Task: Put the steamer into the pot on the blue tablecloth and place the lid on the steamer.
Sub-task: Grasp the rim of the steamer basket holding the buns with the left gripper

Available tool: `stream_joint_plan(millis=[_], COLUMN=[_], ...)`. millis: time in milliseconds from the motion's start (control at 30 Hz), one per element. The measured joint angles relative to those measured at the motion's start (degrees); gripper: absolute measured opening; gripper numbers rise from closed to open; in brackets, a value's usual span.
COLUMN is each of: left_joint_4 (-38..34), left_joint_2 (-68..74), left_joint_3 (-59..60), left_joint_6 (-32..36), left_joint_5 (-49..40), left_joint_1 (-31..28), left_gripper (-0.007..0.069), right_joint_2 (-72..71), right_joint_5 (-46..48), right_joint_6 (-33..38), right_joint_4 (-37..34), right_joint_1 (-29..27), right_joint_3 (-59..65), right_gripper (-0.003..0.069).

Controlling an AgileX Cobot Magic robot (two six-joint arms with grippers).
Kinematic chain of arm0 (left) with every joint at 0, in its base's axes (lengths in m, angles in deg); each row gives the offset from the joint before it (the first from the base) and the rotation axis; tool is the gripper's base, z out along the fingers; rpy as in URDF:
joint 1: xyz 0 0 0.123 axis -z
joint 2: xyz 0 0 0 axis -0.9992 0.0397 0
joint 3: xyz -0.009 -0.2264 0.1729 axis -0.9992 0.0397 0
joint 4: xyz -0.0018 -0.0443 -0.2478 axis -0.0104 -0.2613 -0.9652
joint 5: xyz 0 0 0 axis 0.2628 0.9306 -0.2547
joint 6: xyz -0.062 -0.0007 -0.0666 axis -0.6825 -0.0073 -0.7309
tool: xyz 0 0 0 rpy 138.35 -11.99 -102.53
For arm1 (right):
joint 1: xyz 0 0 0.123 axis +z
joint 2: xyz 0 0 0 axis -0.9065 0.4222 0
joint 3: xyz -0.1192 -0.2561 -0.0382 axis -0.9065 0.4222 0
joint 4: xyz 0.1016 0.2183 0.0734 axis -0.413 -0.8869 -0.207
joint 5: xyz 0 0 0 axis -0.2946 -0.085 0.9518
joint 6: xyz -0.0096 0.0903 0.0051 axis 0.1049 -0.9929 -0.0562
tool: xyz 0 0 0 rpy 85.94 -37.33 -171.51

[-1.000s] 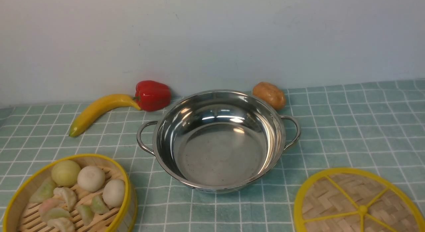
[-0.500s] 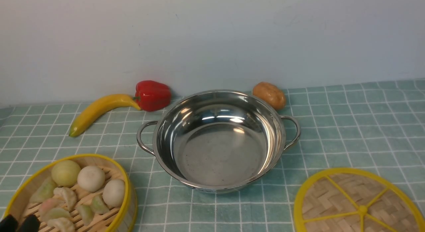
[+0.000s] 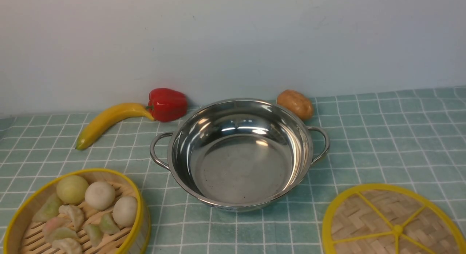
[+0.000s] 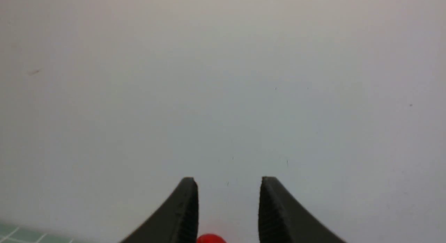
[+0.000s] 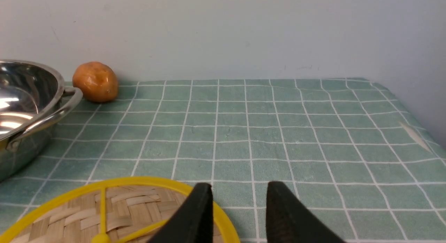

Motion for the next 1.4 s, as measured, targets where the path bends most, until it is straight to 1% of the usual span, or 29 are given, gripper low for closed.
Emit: stream_joint_plan(millis=[100, 267, 367, 633, 733, 800, 833, 867, 967, 1000, 1033, 1067, 1100, 1200, 1267, 1300, 1333, 1367, 1400], left_joint_4=[-0.01, -0.18, -0.18, -0.13, 0.89, 1.94, 2.0, 2.21, 2.49, 2.54, 2.55, 2.59, 2.59, 2.35, 1.64, -0.01, -0.42, -0.84, -1.5], left_joint_2=[0.0, 0.0, 0.0, 0.0, 0.0, 0.0, 0.0, 0.49, 4.22, 5.44, 5.75, 8.64, 8.97, 15.22, 17.93, 21.83, 23.03, 23.44, 24.65], left_joint_3=[0.0, 0.0, 0.0, 0.0, -0.45, -3.37, -4.17, -7.89, -16.51, -18.73, -19.28, -23.68, -24.75, -32.59, -35.09, -37.3, -37.7, -37.92, -38.14], left_joint_6=[-0.1, -5.78, -7.8, -7.73, -7.8, -8.28, -8.26, -8.12, -5.85, -4.42, -4.42, -0.4, 0.15, 12.49, 19.17, 29.55, 32.57, 33.55, 36.33], left_joint_5=[0.89, 0.62, -1.21, -2.2, -4.68, -12.01, -13.9, -20.03, -33.89, -37.52, -38.43, -45.77, -47.61, -61.13, -66.39, -72.82, -74.52, -75.6, -77.13], left_joint_1=[0.0, 0.0, 0.0, 0.0, 0.0, 0.0, 0.0, 0.0, 0.0, 0.0, 0.0, 0.0, 0.0, 0.0, 0.0, 0.0, 0.0, 0.0, 0.0], left_gripper=[0.0243, 0.0243, 0.0243, 0.0243, 0.0243, 0.0243, 0.0243, 0.0243, 0.0243, 0.0243, 0.0243, 0.0243, 0.0243, 0.0243, 0.0243, 0.0243, 0.0243, 0.0243, 0.0243], right_joint_2=[0.0, 0.0, 0.0, 0.0, 0.0, 0.0, 0.0, 0.0, 0.0, 0.0, 0.0, 0.0, 0.0, 0.0, 0.0, 0.0, 0.0, 0.0, 0.0], right_joint_5=[0.0, 0.0, 0.0, 0.0, 0.0, 0.02, 0.02, 0.02, 0.07, 0.07, 0.07, 0.09, 0.09, 0.14, 0.14, 0.14, 0.14, 0.14, 0.14], right_joint_6=[0.0, 0.0, 0.0, 0.0, 0.0, 0.0, 0.0, 0.0, 0.0, 0.0, 0.0, 0.0, 0.0, 0.0, 0.0, 0.0, 0.0, 0.0, 0.0], right_joint_4=[0.0, 0.0, 0.0, 0.0, 0.0, 0.0, 0.0, 0.0, 0.0, 0.0, 0.0, 0.0, 0.0, 0.0, 0.0, 0.0, 0.0, 0.0, 0.0], right_joint_1=[0.0, 0.0, 0.0, 0.0, 0.0, 0.0, 0.0, 0.0, 0.0, 0.0, 0.0, 0.0, 0.0, 0.0, 0.0, 0.0, 0.0, 0.0, 0.0], right_joint_3=[0.0, 0.0, 0.0, 0.0, 0.0, 0.0, 0.0, 0.0, 0.0, 0.0, 0.0, 0.0, 0.0, 0.0, 0.0, 0.0, 0.0, 0.0, 0.0], right_gripper=[0.0242, 0.0242, 0.0242, 0.0242, 0.0242, 0.0242, 0.0242, 0.0242, 0.0242, 0.0242, 0.0242, 0.0242, 0.0242, 0.0242, 0.0242, 0.0242, 0.0242, 0.0242, 0.0242])
